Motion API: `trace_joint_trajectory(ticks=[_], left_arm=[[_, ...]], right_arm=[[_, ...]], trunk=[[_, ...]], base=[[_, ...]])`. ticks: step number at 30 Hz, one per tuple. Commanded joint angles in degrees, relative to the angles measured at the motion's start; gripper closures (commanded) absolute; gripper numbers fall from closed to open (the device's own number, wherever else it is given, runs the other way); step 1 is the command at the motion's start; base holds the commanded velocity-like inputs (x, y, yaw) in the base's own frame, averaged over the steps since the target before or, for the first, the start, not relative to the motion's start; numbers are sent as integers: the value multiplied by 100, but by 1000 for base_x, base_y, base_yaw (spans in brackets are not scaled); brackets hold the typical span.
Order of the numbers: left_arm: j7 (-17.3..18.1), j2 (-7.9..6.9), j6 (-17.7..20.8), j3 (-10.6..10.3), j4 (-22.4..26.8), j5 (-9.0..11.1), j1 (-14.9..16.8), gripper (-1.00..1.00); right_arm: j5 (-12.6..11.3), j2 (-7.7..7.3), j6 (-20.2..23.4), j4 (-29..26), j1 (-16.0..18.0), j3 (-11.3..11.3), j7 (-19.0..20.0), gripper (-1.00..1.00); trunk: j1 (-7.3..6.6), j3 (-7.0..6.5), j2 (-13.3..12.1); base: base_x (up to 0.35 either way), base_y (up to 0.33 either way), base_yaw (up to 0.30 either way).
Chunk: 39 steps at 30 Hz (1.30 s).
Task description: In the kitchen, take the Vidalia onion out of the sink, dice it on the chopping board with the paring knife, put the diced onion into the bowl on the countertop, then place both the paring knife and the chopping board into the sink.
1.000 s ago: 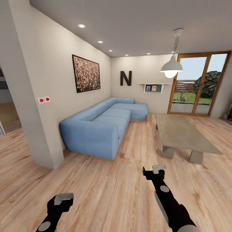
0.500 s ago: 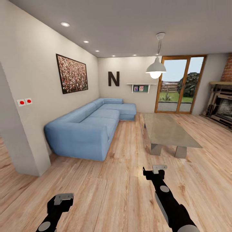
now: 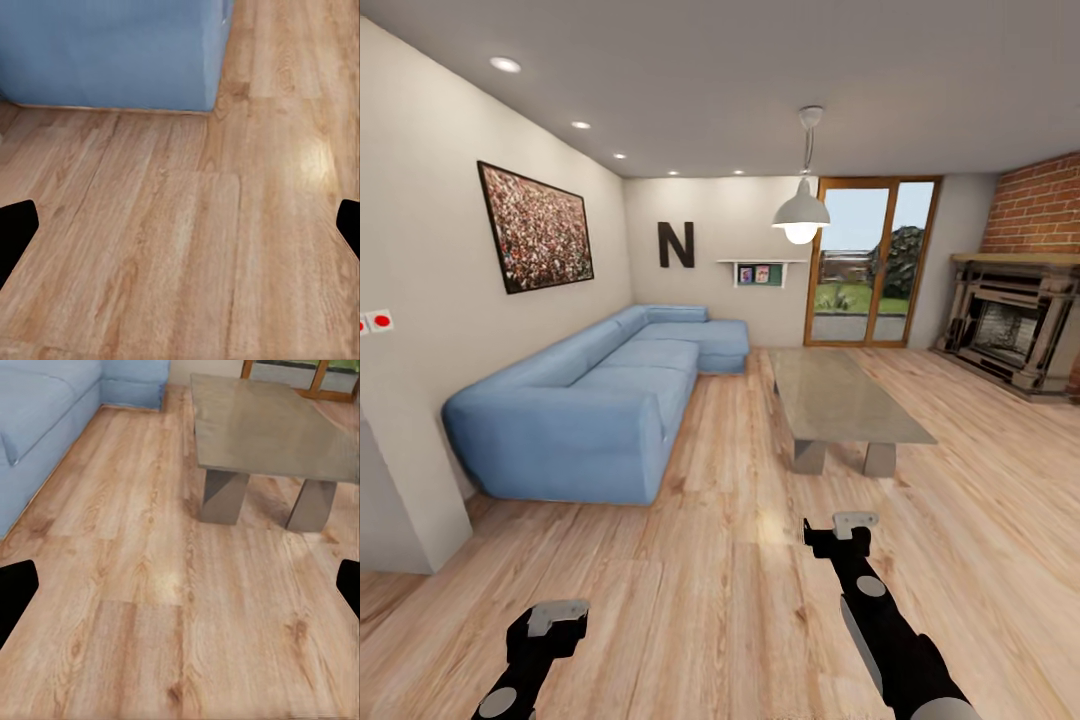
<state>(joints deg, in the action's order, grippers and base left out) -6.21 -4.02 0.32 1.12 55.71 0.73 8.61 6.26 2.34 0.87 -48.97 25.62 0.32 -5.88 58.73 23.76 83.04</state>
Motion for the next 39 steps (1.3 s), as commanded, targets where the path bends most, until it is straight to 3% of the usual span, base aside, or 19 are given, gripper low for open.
trace_joint_trajectory(ticks=[1,39], left_arm=[[-21,-3,3,-6,4,7,1,-100],[-23,10,3,-6,-17,15,1,-100]], right_arm=[[60,3,9,1,5,3,-28,-100],[60,-5,9,1,5,3,-28,-100]], trunk=[[0,6,4],[0,-92,4]], base=[[0,0,-267],[0,0,-272]])
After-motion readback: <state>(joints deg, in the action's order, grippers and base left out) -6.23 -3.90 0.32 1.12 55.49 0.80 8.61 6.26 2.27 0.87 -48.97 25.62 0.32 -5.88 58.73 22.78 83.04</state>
